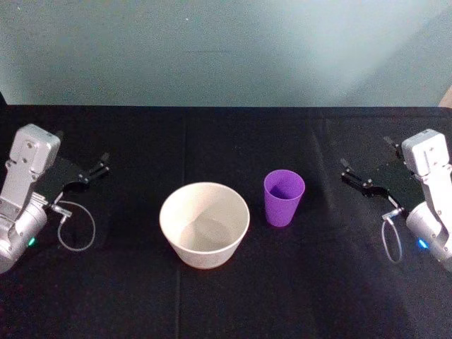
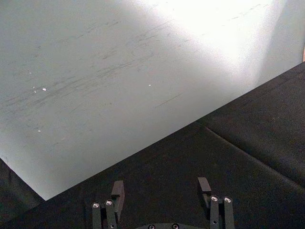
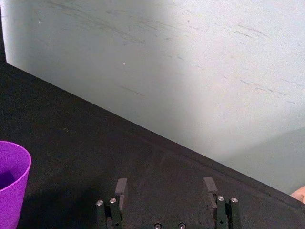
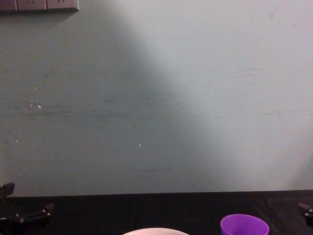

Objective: Pick up the cup and pour the mung beans from the cup into the bowl.

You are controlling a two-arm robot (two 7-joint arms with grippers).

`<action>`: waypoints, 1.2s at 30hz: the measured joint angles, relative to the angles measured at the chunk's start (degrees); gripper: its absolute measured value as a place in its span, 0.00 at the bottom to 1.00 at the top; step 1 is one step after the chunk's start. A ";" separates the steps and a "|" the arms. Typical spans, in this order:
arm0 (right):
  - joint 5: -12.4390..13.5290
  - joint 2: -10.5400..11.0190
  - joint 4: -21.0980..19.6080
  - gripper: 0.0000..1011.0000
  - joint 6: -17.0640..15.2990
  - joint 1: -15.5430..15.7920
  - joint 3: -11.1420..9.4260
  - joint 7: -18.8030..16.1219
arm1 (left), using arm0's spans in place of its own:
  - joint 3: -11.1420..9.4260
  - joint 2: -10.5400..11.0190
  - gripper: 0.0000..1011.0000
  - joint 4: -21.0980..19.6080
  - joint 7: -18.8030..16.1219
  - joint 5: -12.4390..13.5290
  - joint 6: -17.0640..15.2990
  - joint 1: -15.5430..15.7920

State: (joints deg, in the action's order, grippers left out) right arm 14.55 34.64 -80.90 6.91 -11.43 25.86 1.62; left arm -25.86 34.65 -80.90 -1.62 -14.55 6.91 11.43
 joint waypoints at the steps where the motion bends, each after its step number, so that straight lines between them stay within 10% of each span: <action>1: 0.00 0.00 0.00 0.99 0.00 0.00 0.00 0.00 | 0.00 0.00 0.99 0.00 0.00 0.00 0.00 0.00; 36: 0.00 0.00 0.00 0.99 0.00 0.00 0.00 0.00 | 0.00 0.00 0.99 0.00 0.00 0.00 0.00 0.00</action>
State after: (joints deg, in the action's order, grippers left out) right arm 14.55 34.64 -80.90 6.91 -11.43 25.86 1.62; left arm -25.86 34.65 -80.90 -1.62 -14.55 6.91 11.43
